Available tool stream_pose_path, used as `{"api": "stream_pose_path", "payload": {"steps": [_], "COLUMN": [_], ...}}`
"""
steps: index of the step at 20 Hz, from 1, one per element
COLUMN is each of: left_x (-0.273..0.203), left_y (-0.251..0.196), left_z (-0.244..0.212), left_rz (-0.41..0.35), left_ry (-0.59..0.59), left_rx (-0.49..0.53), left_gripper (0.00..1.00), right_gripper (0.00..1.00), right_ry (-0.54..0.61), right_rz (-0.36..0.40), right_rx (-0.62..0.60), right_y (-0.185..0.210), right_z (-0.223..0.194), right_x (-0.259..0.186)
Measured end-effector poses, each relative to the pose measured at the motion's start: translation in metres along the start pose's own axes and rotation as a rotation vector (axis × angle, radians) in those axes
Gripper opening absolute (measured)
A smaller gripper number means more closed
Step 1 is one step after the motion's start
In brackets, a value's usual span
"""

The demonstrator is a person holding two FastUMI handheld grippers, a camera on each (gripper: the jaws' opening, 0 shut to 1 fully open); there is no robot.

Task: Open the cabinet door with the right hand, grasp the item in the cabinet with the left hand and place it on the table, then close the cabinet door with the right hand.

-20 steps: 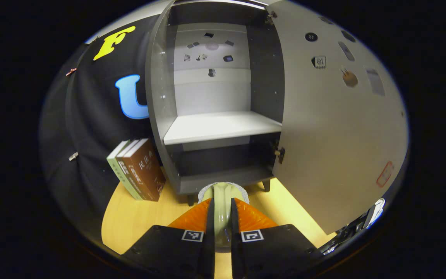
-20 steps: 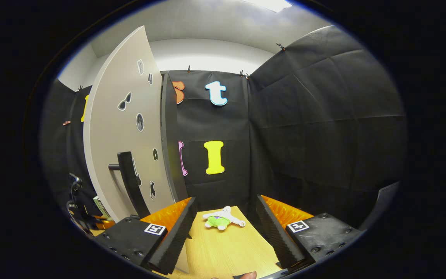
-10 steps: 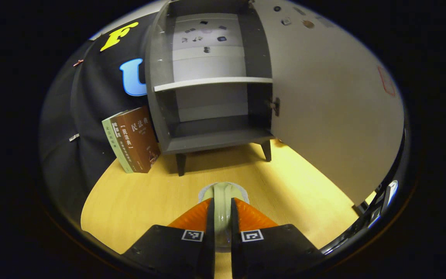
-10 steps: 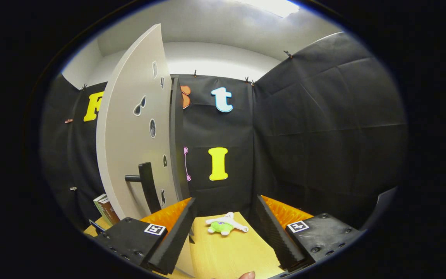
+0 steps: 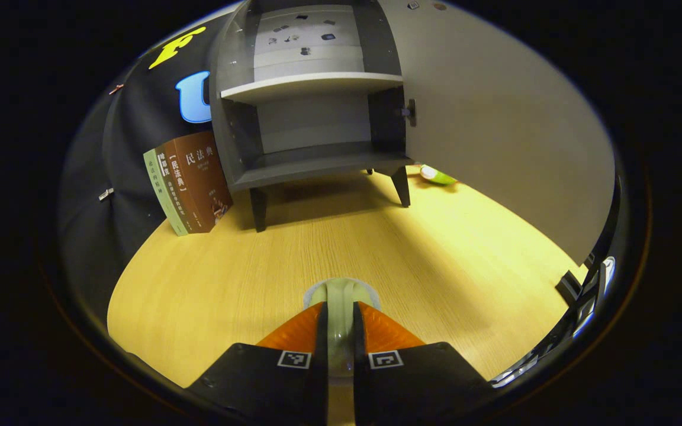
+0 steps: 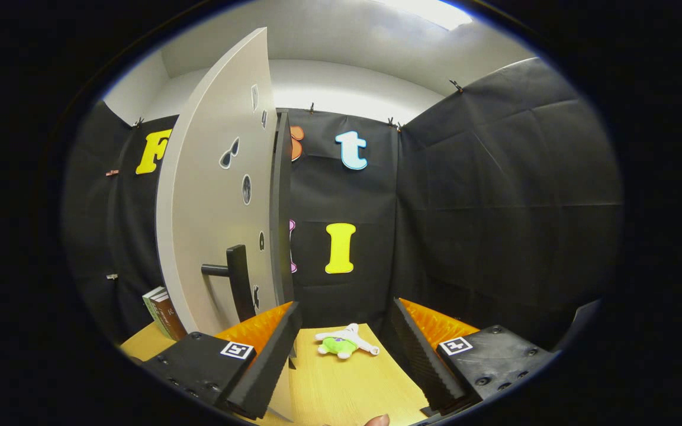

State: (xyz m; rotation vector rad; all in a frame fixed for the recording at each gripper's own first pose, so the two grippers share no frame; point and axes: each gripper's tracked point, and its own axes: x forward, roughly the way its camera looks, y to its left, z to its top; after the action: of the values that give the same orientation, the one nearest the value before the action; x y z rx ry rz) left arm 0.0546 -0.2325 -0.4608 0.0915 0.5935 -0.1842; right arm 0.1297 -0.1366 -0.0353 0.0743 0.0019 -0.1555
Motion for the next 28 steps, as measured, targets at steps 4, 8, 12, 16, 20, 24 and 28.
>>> {"api": "stream_pose_path", "payload": {"steps": [4, 8, 12, 16, 20, 24, 28], "left_x": [0.006, 0.004, -0.005, -0.023, -0.054, -0.091, -0.137], "left_y": [-0.007, -0.013, -0.013, -0.003, 0.027, 0.062, 0.103], "left_z": [-0.019, -0.013, 0.000, 0.028, 0.071, 0.119, 0.177], "left_rz": [-0.016, -0.035, -0.047, -0.054, -0.057, -0.039, -0.007], "left_ry": [0.051, 0.038, 0.012, -0.042, -0.127, -0.193, -0.285], "left_rx": [0.013, 0.021, 0.017, 0.009, 0.029, 0.018, -0.056], "left_gripper": [0.23, 0.71, 0.97, 0.97, 0.97, 0.97, 0.96], "right_gripper": [0.98, 0.98, 0.98, 0.98, 0.98, 0.98, 0.98], "right_ry": [0.000, 0.008, 0.001, -0.003, -0.010, -0.004, 0.003], "right_rz": [0.002, -0.005, -0.012, -0.024, -0.036, -0.041, -0.054], "right_rx": [-0.004, -0.001, 0.000, 0.006, 0.009, 0.039, 0.035], "right_y": [-0.001, -0.003, -0.005, -0.009, -0.014, -0.018, -0.023], "right_z": [0.000, -0.002, -0.001, 0.000, 0.000, 0.000, 0.000], "right_x": [0.000, -0.001, -0.002, -0.005, -0.007, -0.006, -0.004]}}
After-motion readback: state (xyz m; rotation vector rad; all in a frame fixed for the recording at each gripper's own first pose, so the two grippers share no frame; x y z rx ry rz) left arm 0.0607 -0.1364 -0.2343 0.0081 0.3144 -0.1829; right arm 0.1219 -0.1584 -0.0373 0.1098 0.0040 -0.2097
